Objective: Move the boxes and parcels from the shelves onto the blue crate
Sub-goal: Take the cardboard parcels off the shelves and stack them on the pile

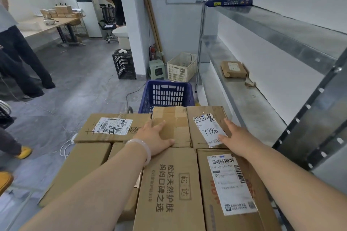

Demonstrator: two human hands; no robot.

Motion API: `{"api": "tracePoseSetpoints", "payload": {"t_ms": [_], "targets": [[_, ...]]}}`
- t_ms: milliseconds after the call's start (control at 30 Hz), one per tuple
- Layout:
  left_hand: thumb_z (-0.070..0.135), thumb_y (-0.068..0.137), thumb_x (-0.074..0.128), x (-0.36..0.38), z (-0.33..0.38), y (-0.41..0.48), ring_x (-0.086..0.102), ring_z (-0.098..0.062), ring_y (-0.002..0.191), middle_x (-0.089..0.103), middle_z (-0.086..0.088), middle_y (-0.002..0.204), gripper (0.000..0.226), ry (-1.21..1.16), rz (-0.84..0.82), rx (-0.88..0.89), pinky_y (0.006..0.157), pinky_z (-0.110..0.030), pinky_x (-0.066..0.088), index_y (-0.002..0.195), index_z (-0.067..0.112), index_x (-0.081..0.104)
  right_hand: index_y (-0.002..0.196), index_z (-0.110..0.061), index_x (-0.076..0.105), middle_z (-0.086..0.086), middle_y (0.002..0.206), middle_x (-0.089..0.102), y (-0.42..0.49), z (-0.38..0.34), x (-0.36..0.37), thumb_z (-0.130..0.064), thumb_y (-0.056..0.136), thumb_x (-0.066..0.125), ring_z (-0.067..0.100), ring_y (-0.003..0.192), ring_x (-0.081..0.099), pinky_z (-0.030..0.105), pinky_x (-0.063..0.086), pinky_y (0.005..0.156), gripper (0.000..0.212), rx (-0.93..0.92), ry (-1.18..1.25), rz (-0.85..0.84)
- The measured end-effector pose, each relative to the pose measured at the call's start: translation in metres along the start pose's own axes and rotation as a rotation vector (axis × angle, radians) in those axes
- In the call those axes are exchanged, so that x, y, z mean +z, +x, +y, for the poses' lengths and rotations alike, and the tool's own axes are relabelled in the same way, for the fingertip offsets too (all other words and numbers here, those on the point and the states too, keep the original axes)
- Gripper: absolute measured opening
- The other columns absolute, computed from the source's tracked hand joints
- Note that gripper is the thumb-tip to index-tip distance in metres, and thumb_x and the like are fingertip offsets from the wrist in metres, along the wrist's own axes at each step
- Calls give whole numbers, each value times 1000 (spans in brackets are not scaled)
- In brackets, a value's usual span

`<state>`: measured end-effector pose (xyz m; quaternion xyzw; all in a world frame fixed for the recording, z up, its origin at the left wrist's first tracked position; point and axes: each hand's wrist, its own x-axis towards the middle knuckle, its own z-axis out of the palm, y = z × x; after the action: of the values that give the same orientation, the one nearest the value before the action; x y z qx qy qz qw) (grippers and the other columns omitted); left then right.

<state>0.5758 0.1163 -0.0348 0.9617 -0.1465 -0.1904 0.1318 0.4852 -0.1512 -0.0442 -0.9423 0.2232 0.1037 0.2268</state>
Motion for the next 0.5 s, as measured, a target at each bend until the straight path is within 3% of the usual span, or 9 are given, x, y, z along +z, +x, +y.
{"api": "tracePoseSetpoints", "payload": {"t_ms": [267, 500], "targets": [[68, 82, 57, 3, -2, 8, 15, -27, 149, -8, 7, 163, 85, -40, -38, 2, 118, -48, 25, 152, 45, 15, 156, -33, 8, 4, 155, 36, -1, 0, 1, -48, 96, 50, 25, 131, 47, 36, 43, 104, 75, 33, 29, -37], [66, 85, 54, 4, -4, 2, 12, -28, 149, -14, 8, 163, 83, -56, 9, 23, 117, -48, 26, 153, 44, 11, 156, -31, 10, 2, 160, 25, -9, 3, 2, -51, 96, 48, 23, 140, 35, 42, 35, 112, 74, 10, 47, -6]]}}
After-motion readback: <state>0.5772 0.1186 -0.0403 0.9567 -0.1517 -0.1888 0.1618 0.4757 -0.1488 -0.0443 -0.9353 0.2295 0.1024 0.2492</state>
